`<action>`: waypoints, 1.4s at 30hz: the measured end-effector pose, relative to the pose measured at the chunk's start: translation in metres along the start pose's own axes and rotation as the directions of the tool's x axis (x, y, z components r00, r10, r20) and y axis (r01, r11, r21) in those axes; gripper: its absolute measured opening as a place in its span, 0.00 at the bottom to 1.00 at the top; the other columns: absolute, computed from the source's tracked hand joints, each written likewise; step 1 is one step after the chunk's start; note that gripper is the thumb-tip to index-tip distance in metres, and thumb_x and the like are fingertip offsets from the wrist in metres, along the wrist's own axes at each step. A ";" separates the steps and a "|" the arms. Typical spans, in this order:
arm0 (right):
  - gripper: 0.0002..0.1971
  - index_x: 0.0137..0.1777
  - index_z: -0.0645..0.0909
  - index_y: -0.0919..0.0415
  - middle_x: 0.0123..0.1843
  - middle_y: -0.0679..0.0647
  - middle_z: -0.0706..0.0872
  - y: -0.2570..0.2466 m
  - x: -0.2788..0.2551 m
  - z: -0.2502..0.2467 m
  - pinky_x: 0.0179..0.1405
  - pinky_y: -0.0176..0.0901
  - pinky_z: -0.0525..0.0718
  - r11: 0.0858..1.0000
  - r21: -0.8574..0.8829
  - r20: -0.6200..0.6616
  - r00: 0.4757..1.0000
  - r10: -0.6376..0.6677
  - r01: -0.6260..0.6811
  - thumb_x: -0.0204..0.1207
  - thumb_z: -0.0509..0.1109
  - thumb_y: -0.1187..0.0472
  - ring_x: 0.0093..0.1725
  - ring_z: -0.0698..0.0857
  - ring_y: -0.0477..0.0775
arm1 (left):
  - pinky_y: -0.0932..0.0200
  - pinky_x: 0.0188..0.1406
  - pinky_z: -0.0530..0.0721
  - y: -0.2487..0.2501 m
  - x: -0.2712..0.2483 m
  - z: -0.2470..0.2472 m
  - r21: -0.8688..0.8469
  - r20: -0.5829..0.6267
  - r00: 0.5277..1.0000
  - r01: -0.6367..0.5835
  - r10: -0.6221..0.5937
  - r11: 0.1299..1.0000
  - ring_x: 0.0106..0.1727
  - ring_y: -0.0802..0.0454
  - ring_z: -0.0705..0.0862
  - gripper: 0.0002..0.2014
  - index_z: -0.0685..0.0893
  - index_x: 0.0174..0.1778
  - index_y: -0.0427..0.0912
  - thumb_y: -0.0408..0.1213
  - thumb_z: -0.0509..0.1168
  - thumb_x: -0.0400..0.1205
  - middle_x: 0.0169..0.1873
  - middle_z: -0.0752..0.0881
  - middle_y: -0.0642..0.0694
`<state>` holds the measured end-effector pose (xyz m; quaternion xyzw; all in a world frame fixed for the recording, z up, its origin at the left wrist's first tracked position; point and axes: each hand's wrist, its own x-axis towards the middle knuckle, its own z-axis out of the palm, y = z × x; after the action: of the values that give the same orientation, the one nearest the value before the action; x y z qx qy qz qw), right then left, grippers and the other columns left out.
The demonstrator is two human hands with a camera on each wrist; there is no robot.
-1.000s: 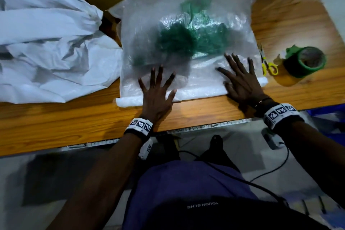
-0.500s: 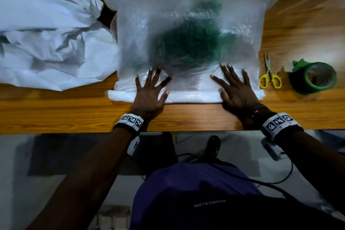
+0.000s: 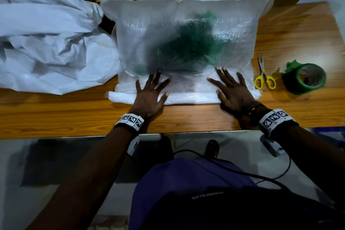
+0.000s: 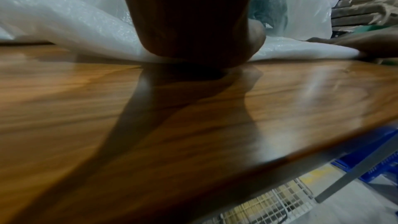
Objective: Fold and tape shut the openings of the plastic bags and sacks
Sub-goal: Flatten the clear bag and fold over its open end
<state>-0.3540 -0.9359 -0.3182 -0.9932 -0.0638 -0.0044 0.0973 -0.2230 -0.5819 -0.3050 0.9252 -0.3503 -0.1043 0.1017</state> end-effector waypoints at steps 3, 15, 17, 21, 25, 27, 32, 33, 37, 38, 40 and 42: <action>0.30 0.92 0.58 0.40 0.96 0.50 0.45 -0.002 -0.001 -0.001 0.85 0.73 0.55 1.000 -0.014 -0.010 1.000 -0.013 0.012 0.90 0.50 0.47 0.94 0.48 0.54 | 0.14 0.82 0.45 -0.003 0.001 0.002 0.005 -0.027 0.999 -0.033 0.033 0.999 0.93 0.46 0.41 0.29 0.50 0.91 0.69 0.60 0.48 0.93 0.92 0.37 0.56; 0.17 0.68 0.82 0.66 0.66 0.64 0.84 -0.041 -0.018 0.000 0.51 0.62 0.85 0.992 0.099 -0.126 0.990 -0.069 0.081 0.84 0.61 0.61 0.58 0.81 0.68 | 0.44 0.54 0.84 0.024 -0.008 0.003 -0.099 -0.151 0.954 -0.277 0.260 0.956 0.56 0.34 0.87 0.15 0.89 0.62 0.36 0.36 0.67 0.81 0.58 0.89 0.37; 0.18 0.68 0.83 0.65 0.66 0.62 0.85 -0.044 -0.021 -0.002 0.53 0.60 0.83 0.990 0.129 -0.135 0.990 -0.045 0.063 0.88 0.65 0.53 0.59 0.82 0.65 | 0.45 0.55 0.81 0.023 -0.014 0.005 -0.128 -0.187 0.951 -0.272 0.246 0.954 0.56 0.39 0.86 0.13 0.88 0.63 0.38 0.40 0.71 0.86 0.58 0.89 0.40; 0.22 0.67 0.85 0.62 0.66 0.59 0.88 -0.046 -0.018 0.000 0.55 0.58 0.79 0.995 0.096 -0.141 0.990 -0.012 0.025 0.88 0.65 0.44 0.62 0.83 0.64 | 0.43 0.55 0.80 0.025 -0.015 0.009 -0.093 -0.218 0.939 -0.291 0.266 0.952 0.56 0.40 0.84 0.16 0.86 0.64 0.38 0.46 0.72 0.86 0.57 0.87 0.40; 0.18 0.57 0.87 0.58 0.53 0.57 0.91 -0.053 -0.007 -0.008 0.47 0.57 0.78 0.990 0.138 -0.177 0.982 0.059 -0.034 0.92 0.60 0.47 0.52 0.84 0.63 | 0.43 0.50 0.80 0.035 -0.007 0.007 -0.104 -0.233 0.959 -0.190 0.162 0.976 0.48 0.36 0.86 0.18 0.86 0.63 0.38 0.46 0.75 0.84 0.49 0.89 0.39; 0.19 0.55 0.86 0.57 0.48 0.57 0.90 -0.056 -0.003 -0.012 0.42 0.55 0.77 0.983 0.160 -0.169 0.979 0.112 -0.085 0.92 0.59 0.46 0.48 0.85 0.64 | 0.45 0.46 0.80 0.040 -0.004 -0.001 -0.140 -0.238 0.968 -0.114 0.078 0.984 0.44 0.37 0.87 0.20 0.82 0.65 0.40 0.51 0.73 0.85 0.44 0.90 0.40; 0.12 0.64 0.80 0.55 0.45 0.60 0.89 -0.056 0.011 -0.017 0.35 0.49 0.73 0.974 0.137 -0.152 0.968 0.199 -0.179 0.88 0.69 0.49 0.42 0.86 0.67 | 0.51 0.37 0.80 0.044 0.014 -0.015 -0.119 -0.232 0.972 -0.069 0.040 0.990 0.41 0.36 0.88 0.19 0.78 0.69 0.46 0.44 0.72 0.84 0.47 0.90 0.41; 0.11 0.64 0.81 0.57 0.48 0.61 0.89 -0.057 0.015 -0.017 0.38 0.51 0.75 0.983 0.104 -0.151 0.975 0.163 -0.148 0.88 0.70 0.52 0.45 0.86 0.68 | 0.49 0.39 0.81 0.043 0.019 -0.016 -0.090 -0.226 0.973 -0.057 0.036 0.994 0.46 0.36 0.88 0.18 0.79 0.68 0.47 0.44 0.72 0.84 0.52 0.88 0.41; 0.21 0.72 0.84 0.60 0.71 0.60 0.86 -0.080 0.028 -0.006 0.62 0.57 0.78 0.996 0.086 -0.143 0.989 0.026 -0.014 0.79 0.72 0.68 0.68 0.81 0.65 | 0.45 0.54 0.75 0.043 0.032 -0.018 0.005 -0.170 0.985 -0.008 0.009 1.000 0.55 0.37 0.83 0.08 0.87 0.54 0.47 0.43 0.73 0.81 0.52 0.87 0.42; 0.21 0.76 0.83 0.60 0.76 0.58 0.85 -0.090 0.029 0.000 0.70 0.58 0.76 0.991 0.130 -0.128 0.992 0.005 0.012 0.83 0.69 0.66 0.74 0.79 0.62 | 0.45 0.53 0.75 0.042 0.032 -0.016 -0.007 -0.174 0.985 -0.003 0.002 1.000 0.53 0.37 0.83 0.06 0.87 0.50 0.47 0.43 0.73 0.81 0.48 0.88 0.43; 0.20 0.83 0.77 0.56 0.83 0.53 0.79 -0.104 0.025 0.010 0.82 0.56 0.70 0.977 0.214 -0.110 0.993 0.036 -0.012 0.93 0.61 0.57 0.83 0.73 0.56 | 0.46 0.50 0.78 0.037 0.030 -0.013 -0.011 -0.208 0.978 -0.025 0.022 1.000 0.50 0.39 0.83 0.04 0.88 0.46 0.47 0.43 0.71 0.82 0.45 0.88 0.45; 0.22 0.86 0.73 0.52 0.86 0.50 0.75 -0.107 0.020 0.017 0.88 0.56 0.64 0.962 0.267 -0.100 0.991 0.084 -0.055 0.95 0.57 0.53 0.88 0.68 0.52 | 0.45 0.50 0.80 0.026 0.025 -0.010 0.084 -0.179 0.976 -0.110 0.124 0.990 0.52 0.39 0.84 0.09 0.90 0.51 0.48 0.42 0.64 0.84 0.49 0.88 0.44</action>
<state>-0.3478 -0.8261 -0.3135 -0.9713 -0.0236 -0.0471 0.2320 -0.2186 -0.6166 -0.2919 0.9117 -0.3970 0.0009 0.1055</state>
